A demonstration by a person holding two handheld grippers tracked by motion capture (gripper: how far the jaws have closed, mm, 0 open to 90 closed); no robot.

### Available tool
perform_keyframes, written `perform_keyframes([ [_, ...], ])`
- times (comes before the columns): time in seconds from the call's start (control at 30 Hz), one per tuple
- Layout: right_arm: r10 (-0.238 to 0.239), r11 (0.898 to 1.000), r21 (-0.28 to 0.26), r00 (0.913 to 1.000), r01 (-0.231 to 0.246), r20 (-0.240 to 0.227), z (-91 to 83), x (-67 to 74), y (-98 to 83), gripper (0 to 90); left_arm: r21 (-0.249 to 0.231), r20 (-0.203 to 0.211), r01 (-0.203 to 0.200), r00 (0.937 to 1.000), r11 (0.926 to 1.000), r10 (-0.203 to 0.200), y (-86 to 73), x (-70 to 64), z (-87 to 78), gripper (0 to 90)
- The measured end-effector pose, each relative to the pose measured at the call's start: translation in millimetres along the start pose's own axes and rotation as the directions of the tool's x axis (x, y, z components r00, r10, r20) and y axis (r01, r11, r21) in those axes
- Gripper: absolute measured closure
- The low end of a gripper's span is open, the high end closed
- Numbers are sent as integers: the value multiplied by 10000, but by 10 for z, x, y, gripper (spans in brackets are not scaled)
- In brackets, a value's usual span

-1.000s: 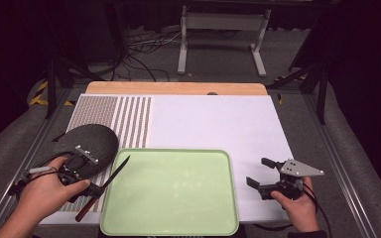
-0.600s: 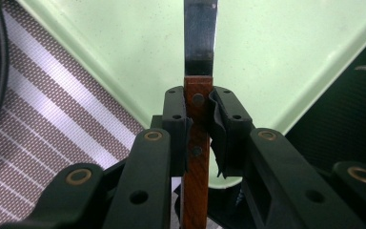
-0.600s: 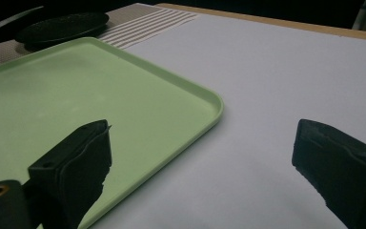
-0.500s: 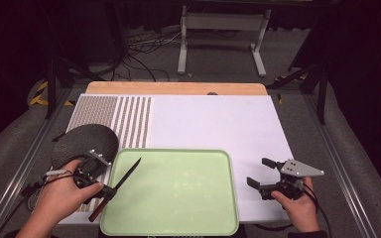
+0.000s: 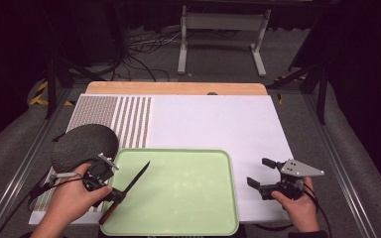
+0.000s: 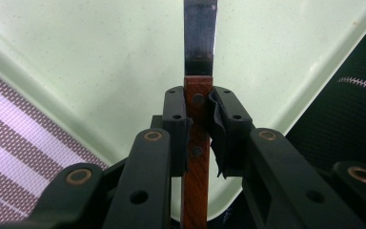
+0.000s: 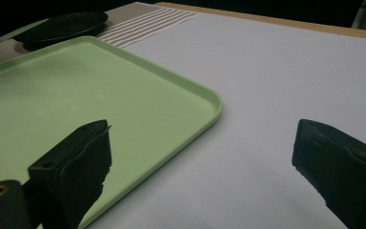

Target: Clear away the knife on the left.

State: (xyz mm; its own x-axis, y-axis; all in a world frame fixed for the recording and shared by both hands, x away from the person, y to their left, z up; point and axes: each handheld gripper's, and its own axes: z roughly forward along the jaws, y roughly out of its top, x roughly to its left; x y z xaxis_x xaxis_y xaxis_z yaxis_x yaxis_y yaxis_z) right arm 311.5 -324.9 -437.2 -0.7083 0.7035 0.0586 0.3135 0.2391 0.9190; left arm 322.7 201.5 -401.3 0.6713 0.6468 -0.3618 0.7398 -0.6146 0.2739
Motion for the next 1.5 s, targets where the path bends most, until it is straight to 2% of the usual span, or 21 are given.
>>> perform_keyframes([
  [0.43, 21, 10000, 70, 10000, -21, 3, 0, -5, -12, 65, 43, 136, 131, 9998, 9999, -131, 26, 5, 132, 775],
  [0.73, 21, 10000, 79, 10000, -21, -4, 1, -10, -16, 64, 332, 30, 242, 9997, 9992, -244, 57, 29, 235, 775],
  [1.03, 43, 9999, 95, 10000, -43, -8, 2, -13, -22, 63, 508, 197, 306, 9993, 9982, -316, 80, 34, 328, 774],
  [1.2, 39, 9999, 96, 10000, -38, -18, 3, -13, -24, 63, 624, -33, 381, 9993, 9973, -379, 96, 49, 388, 774],
  [1.5, 41, 9999, 127, 10000, -41, -18, 2, -14, -26, 63, 706, -130, 323, 9994, 9970, -315, 102, 44, 414, 773],
])
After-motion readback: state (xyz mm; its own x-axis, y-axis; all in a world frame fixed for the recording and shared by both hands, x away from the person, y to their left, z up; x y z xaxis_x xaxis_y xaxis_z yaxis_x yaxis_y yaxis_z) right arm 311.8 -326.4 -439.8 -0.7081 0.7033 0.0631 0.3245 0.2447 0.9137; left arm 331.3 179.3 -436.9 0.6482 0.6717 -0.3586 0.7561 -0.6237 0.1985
